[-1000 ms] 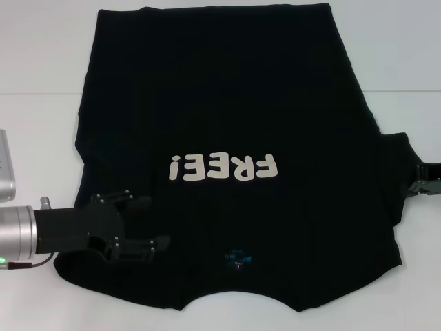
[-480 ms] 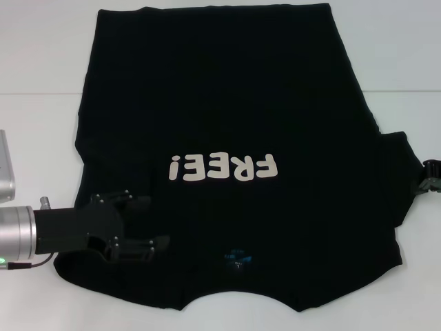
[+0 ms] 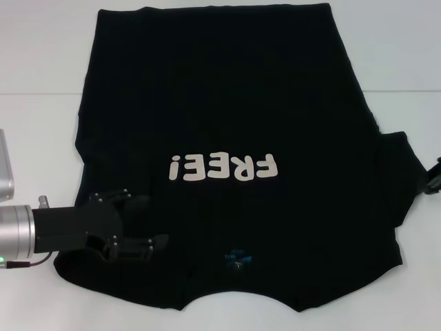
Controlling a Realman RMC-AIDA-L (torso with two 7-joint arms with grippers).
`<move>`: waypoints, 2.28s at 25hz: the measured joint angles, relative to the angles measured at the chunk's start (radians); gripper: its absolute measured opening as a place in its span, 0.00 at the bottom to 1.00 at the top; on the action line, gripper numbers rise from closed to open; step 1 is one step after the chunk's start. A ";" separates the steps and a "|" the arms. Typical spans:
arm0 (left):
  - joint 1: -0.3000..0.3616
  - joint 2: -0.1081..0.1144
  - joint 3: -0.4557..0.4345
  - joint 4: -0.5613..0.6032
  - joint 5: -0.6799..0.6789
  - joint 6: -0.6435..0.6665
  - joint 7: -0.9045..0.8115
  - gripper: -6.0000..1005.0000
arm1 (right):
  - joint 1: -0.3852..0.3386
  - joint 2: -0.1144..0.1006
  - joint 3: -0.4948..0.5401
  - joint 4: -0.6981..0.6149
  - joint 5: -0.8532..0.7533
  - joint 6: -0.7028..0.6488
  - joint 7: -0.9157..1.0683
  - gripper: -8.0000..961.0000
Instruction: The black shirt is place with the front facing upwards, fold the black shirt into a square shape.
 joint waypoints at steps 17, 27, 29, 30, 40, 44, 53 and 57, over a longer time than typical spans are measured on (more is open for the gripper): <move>-0.002 0.004 0.000 0.003 0.000 -0.001 -0.001 0.88 | -0.020 -0.013 0.117 0.041 -0.003 -0.048 0.027 0.69; -0.002 0.006 0.000 0.003 0.000 -0.008 -0.002 0.88 | -0.002 0.000 0.093 0.093 0.001 0.006 0.029 0.88; -0.001 0.006 0.000 0.003 0.000 -0.009 -0.002 0.88 | 0.003 0.001 0.093 0.093 0.001 0.011 0.027 0.88; -0.001 0.006 0.000 0.003 0.000 -0.009 -0.002 0.88 | 0.005 0.001 0.093 0.093 0.001 0.013 0.027 0.88; 0.001 0.006 0.000 0.002 0.000 -0.011 -0.002 0.88 | 0.021 0.006 0.066 0.119 0.000 0.047 0.028 0.87; 0.001 0.006 0.000 0.001 0.000 -0.020 -0.002 0.88 | 0.024 0.008 0.066 0.120 0.001 0.053 0.030 0.87; 0.000 0.006 0.000 -0.002 0.000 -0.025 -0.002 0.88 | 0.032 0.014 0.058 0.121 0.001 0.058 0.032 0.87; -0.001 0.006 0.000 -0.001 0.000 -0.025 -0.002 0.88 | 0.033 0.014 0.057 0.121 0.002 0.058 0.033 0.87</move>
